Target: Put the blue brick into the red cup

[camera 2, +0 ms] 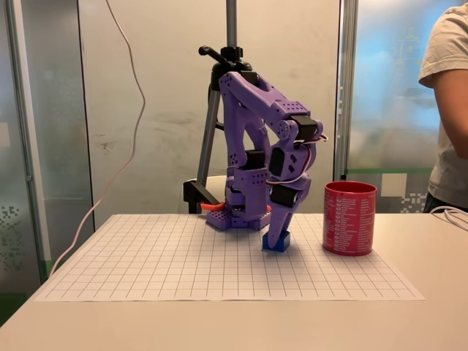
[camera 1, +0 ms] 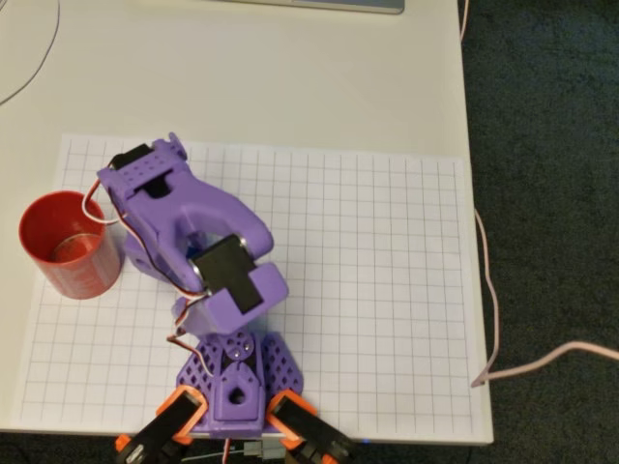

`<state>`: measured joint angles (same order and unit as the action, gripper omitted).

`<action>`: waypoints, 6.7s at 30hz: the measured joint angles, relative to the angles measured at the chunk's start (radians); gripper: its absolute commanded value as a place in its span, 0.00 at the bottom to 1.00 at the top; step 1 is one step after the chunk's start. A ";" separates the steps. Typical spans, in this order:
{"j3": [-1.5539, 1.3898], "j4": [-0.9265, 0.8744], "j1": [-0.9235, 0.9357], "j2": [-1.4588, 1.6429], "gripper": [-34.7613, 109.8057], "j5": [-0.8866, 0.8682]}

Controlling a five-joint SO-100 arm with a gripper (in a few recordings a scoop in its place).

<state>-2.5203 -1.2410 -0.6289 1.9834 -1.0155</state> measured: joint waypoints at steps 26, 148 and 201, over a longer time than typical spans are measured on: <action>0.238 -0.097 0.428 0.161 0.24 0.025; 0.249 0.285 0.451 0.402 0.28 0.489; -0.512 0.020 0.557 1.315 0.24 0.982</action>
<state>-3.0327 -1.2210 -0.0721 3.2981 -0.0337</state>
